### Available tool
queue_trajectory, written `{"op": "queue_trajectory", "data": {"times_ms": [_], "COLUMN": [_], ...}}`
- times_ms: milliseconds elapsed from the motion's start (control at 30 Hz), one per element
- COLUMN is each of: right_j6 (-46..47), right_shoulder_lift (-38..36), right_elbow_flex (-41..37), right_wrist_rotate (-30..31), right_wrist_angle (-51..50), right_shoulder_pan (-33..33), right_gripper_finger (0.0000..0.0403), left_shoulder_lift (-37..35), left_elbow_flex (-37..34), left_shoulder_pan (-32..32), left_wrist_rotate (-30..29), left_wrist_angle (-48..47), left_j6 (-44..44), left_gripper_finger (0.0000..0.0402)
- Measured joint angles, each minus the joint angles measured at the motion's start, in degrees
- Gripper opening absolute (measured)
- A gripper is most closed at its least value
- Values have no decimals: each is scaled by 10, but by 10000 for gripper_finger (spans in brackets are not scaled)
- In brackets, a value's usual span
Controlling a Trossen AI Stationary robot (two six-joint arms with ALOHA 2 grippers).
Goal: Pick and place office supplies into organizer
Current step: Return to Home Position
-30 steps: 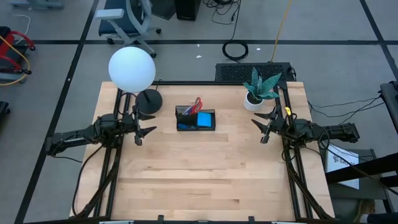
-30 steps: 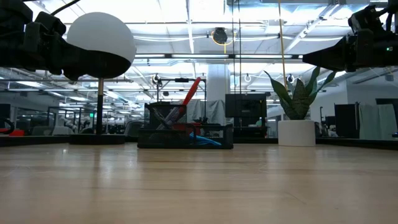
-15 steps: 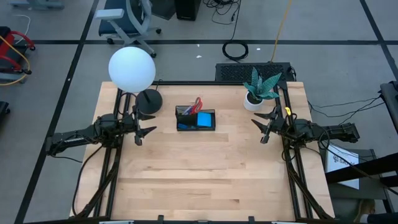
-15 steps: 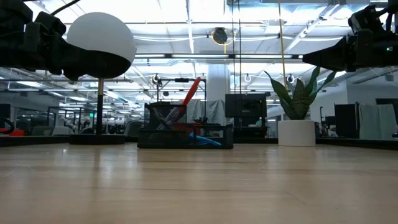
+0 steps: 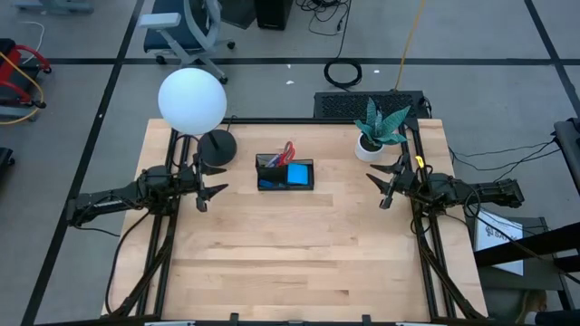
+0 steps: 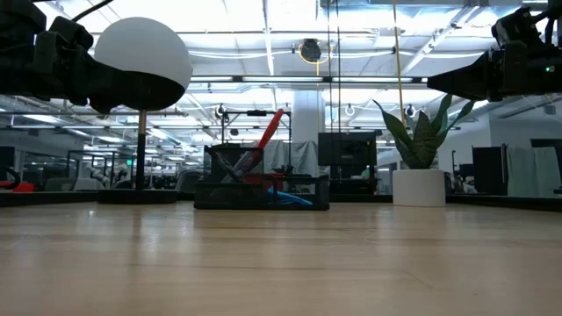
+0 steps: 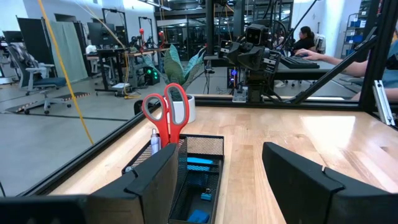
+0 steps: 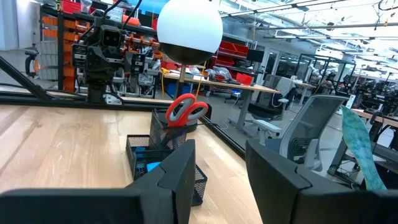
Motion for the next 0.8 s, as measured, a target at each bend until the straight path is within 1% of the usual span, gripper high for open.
{"op": "queue_trajectory", "data": {"times_ms": [800], "right_j6": [0], "right_shoulder_lift": [0], "right_elbow_flex": [0], "right_wrist_rotate": [0], "right_wrist_angle": [0], "right_shoulder_pan": [0], "right_gripper_finger": [132], "left_shoulder_lift": [0], "left_elbow_flex": [0], "left_shoulder_pan": [0], "left_wrist_rotate": [0], "left_wrist_angle": [0], "left_j6": [0], "left_gripper_finger": [244]}}
